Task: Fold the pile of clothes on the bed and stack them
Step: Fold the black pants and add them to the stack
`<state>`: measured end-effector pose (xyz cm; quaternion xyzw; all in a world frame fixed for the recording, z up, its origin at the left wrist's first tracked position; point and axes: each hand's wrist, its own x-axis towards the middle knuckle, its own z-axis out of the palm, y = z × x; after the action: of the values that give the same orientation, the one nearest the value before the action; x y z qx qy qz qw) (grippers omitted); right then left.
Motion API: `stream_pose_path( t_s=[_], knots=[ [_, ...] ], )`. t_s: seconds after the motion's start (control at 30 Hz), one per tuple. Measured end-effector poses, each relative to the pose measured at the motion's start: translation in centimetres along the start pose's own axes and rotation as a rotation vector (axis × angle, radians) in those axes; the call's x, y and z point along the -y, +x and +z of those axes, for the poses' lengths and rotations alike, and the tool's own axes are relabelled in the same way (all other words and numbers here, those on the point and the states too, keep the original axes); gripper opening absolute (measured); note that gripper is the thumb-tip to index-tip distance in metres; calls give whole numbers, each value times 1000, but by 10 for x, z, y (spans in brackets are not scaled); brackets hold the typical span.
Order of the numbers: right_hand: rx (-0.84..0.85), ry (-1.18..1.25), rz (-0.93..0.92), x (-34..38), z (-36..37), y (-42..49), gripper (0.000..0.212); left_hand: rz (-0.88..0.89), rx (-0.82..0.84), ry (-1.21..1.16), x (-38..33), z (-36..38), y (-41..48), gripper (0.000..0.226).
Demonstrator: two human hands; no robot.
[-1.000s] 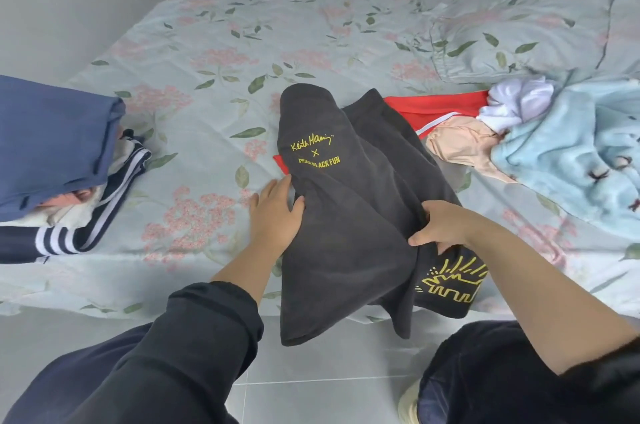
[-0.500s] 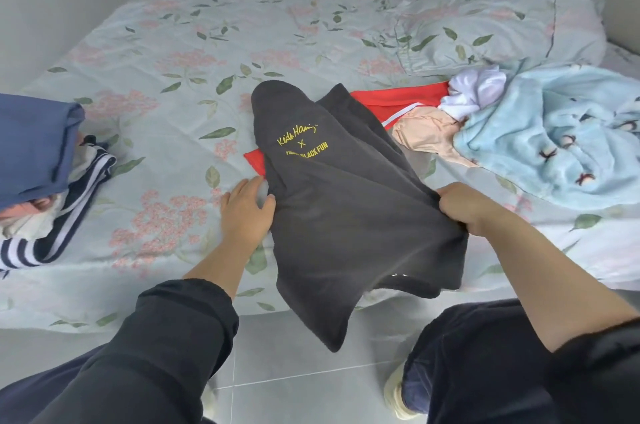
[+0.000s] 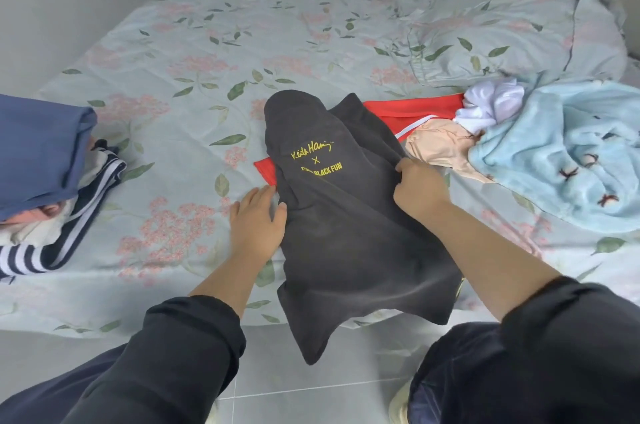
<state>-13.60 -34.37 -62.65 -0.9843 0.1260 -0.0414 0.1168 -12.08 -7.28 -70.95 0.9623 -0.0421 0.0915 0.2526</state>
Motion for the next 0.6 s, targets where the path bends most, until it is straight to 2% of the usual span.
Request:
stream_pose_path(
  t_s=[0.07, 0.13, 0.23, 0.3, 0.43, 0.5, 0.53, 0.6],
  knots=[
    [-22, 69, -73, 16, 3, 19, 41, 46, 37, 81, 1, 1, 1, 54],
    [43, 203, -58, 30, 6, 42, 39, 99, 55, 117, 2, 3, 3, 60],
    [168, 416, 101, 47, 9, 75, 27, 173, 89, 178, 6, 6, 7, 61],
    [184, 518, 197, 53, 10, 94, 32, 209, 101, 211, 8, 9, 10, 61],
    [289, 495, 215, 64, 18, 108, 39, 302, 106, 242, 10, 13, 14, 61],
    [353, 490, 179, 65, 20, 112, 34, 331, 104, 248, 10, 13, 17, 61],
    [308, 491, 134, 63, 18, 115, 30, 342, 103, 245, 10, 13, 18, 61],
    [4, 483, 49, 50, 11, 120, 25, 355, 107, 227, 11, 14, 19, 61]
  ],
)
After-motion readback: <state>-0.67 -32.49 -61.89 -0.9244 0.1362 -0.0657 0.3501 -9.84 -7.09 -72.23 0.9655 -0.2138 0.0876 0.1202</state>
